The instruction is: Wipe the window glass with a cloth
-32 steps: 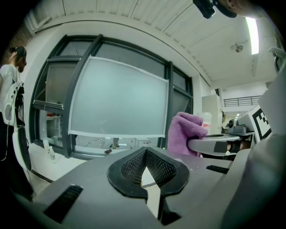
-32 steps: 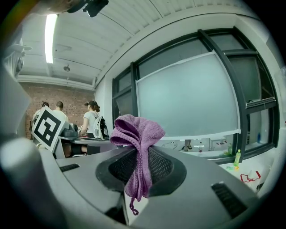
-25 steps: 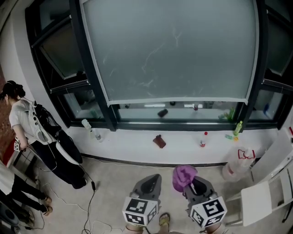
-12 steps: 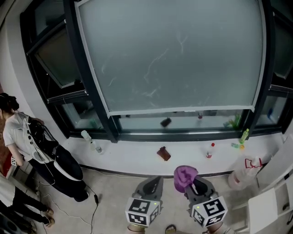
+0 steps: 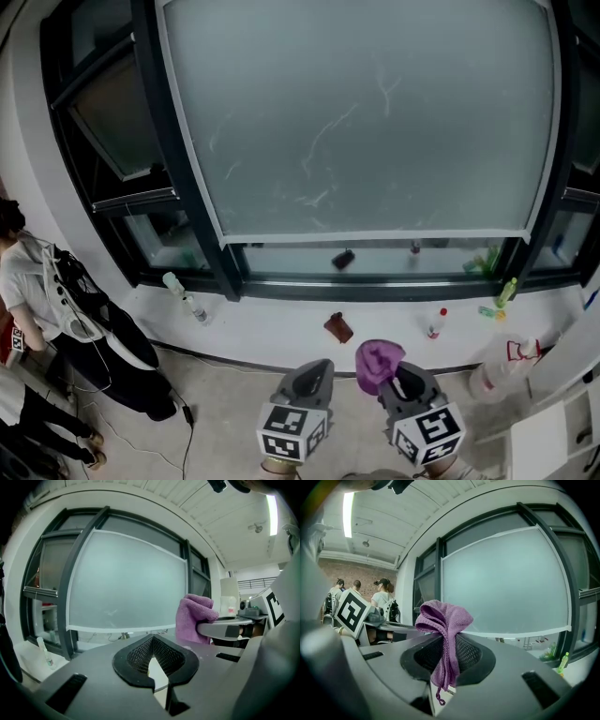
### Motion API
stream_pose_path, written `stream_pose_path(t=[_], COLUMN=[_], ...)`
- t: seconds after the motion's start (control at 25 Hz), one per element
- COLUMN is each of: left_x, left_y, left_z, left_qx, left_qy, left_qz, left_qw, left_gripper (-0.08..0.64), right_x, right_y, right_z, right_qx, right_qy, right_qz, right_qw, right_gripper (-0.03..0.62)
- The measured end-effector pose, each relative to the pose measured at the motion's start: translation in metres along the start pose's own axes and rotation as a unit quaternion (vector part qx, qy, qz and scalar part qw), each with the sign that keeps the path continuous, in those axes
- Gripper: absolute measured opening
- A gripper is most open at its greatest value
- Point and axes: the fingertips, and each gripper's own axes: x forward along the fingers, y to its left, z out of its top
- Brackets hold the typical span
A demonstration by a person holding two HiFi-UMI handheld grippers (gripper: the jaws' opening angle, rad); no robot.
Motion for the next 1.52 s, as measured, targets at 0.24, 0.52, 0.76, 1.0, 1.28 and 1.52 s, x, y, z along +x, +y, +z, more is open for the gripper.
stream_pose_path(t=[0.24, 0.52, 0.76, 1.0, 1.28, 1.52], left_x=[0.017, 0.046, 0.088, 0.143, 0.201, 0.245], left_y=[0.015, 0.029, 0.052, 0.088, 0.119, 0.145], left_z=[0.002, 0.000, 0.009, 0.031, 0.062, 0.080], left_qx=[-0.003, -0.002, 0.000, -0.001, -0.001, 0.001], left_qy=[0.002, 0.010, 0.009, 0.006, -0.001, 0.002], left_qz=[0.004, 0.006, 0.016, 0.030, 0.038, 0.049], left_qw=[1.0000, 0.9999, 0.9998, 0.9995, 0.9993, 0.9988], left_gripper=[0.005, 0.005, 0.005, 0.005, 0.005, 0.005], right_x=[0.020, 0.048, 0.088, 0.145, 0.210, 0.256], right_y=[-0.009, -0.034, -0.071, -0.109, -0.153, -0.182], right_z=[-0.001, -0.002, 0.007, 0.030, 0.056, 0.075], right_qx=[0.009, 0.020, 0.019, 0.008, -0.012, -0.021], right_qy=[0.006, 0.001, -0.018, -0.020, -0.026, -0.033], right_qz=[0.002, -0.002, -0.005, 0.010, 0.024, 0.035], right_qw=[1.000, 1.000, 1.000, 1.000, 0.999, 0.999], right_gripper=[0.061, 0.061, 0.061, 0.061, 0.061, 0.061])
